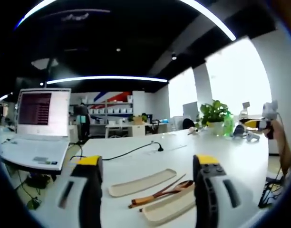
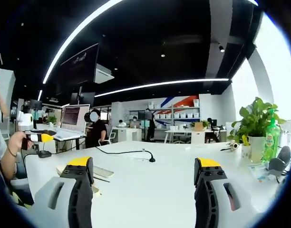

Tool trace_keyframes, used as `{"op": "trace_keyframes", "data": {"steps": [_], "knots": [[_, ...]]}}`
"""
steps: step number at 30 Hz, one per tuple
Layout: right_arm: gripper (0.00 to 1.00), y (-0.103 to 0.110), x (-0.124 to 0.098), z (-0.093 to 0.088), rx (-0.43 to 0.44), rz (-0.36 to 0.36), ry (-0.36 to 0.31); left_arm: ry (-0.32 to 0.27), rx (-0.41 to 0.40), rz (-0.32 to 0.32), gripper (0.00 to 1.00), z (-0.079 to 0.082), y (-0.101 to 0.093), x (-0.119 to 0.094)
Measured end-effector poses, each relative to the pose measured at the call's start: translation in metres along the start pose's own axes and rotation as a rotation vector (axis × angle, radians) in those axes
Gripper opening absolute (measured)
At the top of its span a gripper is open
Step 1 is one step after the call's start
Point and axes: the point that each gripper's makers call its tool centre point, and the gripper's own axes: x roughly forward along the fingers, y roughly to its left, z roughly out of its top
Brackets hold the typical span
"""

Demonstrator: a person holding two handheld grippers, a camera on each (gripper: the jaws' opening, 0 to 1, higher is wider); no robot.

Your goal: Arrange the utensils inside the cutlery case until each visible utensil rests in its matching compartment.

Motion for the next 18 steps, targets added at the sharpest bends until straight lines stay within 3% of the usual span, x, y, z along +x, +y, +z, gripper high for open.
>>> {"op": "trace_keyframes", "data": {"steps": [2,4,6,11,14,18], "knots": [[0.90,0.012,0.010,0.003,-0.040,0.048,0.021,-0.007,-0.003,0.000,0.81,0.002,0.002,-0.002],[0.80,0.032,0.018,0.004,-0.085,0.140,0.059,-0.016,-0.010,0.001,0.81,0.004,0.004,-0.003],[0.83,0.057,0.025,0.012,-0.086,0.223,0.058,-0.011,-0.021,0.000,0.81,0.002,0.006,-0.001],[0.85,0.076,0.040,0.024,-0.132,0.281,0.092,0.003,-0.019,-0.004,0.81,-0.002,0.005,0.000],[0.82,0.086,0.049,0.026,-0.207,0.329,0.141,0.004,-0.029,-0.020,0.80,-0.002,0.001,0.000],[0.86,0.094,0.059,0.028,-0.224,0.377,0.166,0.007,-0.027,-0.036,0.79,-0.003,-0.005,0.001]]}}
